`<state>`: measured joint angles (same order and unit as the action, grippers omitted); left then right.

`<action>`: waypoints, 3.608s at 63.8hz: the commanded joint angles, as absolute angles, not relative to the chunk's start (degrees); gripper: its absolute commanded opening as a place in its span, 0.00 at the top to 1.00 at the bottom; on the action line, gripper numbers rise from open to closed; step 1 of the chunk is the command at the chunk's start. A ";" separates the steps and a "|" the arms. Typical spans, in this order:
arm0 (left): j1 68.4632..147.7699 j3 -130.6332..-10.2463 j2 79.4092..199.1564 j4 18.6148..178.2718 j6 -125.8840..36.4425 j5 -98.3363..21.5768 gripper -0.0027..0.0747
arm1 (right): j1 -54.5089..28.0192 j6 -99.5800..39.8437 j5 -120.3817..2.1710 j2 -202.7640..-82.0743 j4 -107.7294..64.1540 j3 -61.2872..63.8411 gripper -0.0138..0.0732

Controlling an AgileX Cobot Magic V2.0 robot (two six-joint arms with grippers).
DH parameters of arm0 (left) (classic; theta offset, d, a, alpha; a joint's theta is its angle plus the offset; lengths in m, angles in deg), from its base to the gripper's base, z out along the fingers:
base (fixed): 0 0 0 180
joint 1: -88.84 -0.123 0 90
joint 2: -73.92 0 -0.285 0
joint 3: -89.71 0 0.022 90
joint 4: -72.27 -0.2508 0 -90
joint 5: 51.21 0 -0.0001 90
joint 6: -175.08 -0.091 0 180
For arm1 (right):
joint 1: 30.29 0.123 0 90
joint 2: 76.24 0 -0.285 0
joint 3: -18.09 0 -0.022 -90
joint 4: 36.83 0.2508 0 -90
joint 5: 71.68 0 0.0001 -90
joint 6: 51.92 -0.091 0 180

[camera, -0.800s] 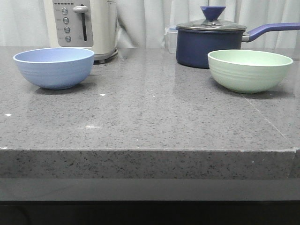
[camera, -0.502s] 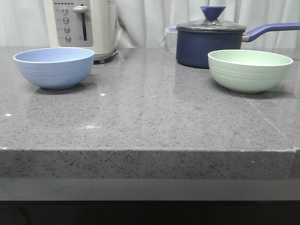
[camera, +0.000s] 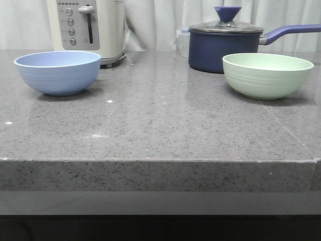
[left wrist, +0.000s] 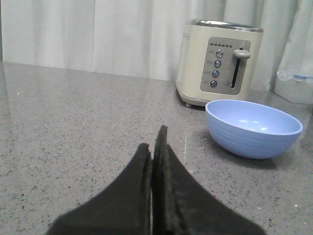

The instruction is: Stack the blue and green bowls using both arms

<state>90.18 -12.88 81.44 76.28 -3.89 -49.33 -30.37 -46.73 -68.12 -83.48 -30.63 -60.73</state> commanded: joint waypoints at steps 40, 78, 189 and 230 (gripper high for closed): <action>90.09 -51.32 93.18 76.55 -3.81 -24.74 0.99 | -30.81 -46.64 -51.14 -95.57 -31.02 -25.84 0.90; 90.09 -58.72 112.65 78.81 -3.81 -18.04 0.99 | -30.81 -46.64 -41.47 -116.68 -31.02 -18.16 0.90; 105.59 -58.72 117.27 77.38 -6.76 -17.94 0.35 | -36.57 -38.19 -15.03 -171.73 -10.07 21.79 0.18; 105.59 -58.72 117.27 77.38 -6.76 -17.94 0.35 | -36.46 -36.70 -18.07 -179.89 -8.64 22.43 0.58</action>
